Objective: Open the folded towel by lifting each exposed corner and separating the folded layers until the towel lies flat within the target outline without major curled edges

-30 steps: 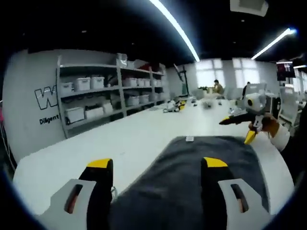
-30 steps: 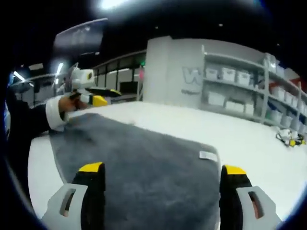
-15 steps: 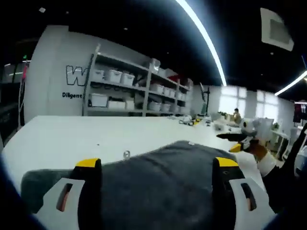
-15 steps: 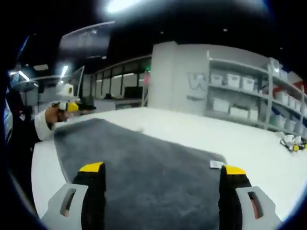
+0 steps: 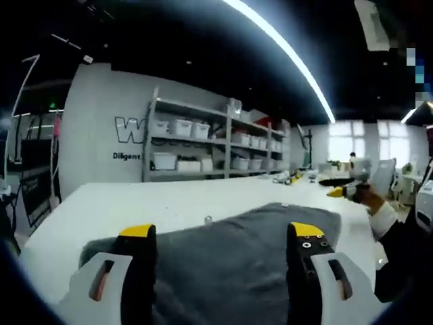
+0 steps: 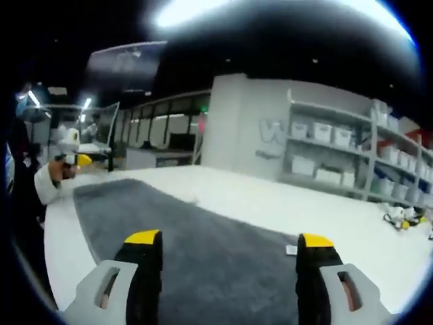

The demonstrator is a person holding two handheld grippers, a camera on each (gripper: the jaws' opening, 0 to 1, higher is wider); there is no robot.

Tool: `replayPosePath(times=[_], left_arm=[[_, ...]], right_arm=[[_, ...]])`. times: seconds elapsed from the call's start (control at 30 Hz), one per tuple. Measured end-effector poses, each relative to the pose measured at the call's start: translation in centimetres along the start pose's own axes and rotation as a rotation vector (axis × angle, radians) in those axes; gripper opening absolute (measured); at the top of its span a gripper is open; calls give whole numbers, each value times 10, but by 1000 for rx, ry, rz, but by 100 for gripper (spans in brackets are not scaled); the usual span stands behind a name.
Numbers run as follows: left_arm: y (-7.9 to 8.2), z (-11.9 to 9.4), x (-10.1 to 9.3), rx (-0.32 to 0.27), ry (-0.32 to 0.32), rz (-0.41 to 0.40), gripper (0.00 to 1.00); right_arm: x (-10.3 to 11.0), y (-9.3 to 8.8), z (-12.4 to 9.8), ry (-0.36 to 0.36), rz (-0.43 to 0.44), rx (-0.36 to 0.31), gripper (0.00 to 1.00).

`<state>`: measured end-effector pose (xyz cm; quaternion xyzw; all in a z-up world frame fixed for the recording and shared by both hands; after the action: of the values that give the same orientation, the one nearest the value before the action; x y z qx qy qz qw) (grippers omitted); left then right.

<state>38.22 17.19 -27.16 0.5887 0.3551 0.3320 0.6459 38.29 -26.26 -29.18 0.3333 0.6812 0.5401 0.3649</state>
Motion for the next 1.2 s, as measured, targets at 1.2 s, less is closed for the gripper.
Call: replayPosePath(times=[1.2], left_arm=[[13, -56, 20, 42, 18, 43, 100]], right_arm=[[29, 42, -23, 20, -59, -88, 100]])
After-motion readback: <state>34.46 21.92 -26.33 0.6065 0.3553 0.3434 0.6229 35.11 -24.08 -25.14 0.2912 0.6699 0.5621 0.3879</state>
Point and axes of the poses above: the point that each gripper's makers call its tool centre point, and the gripper's own axes: z roughly forward along the fingers, x roughly to its left, y roughly out of its top, the point moved 2 cm from there along -z, roughly backward along the fingers, and after that the axes turned 4 degrees about y, right-handed, at the moved point
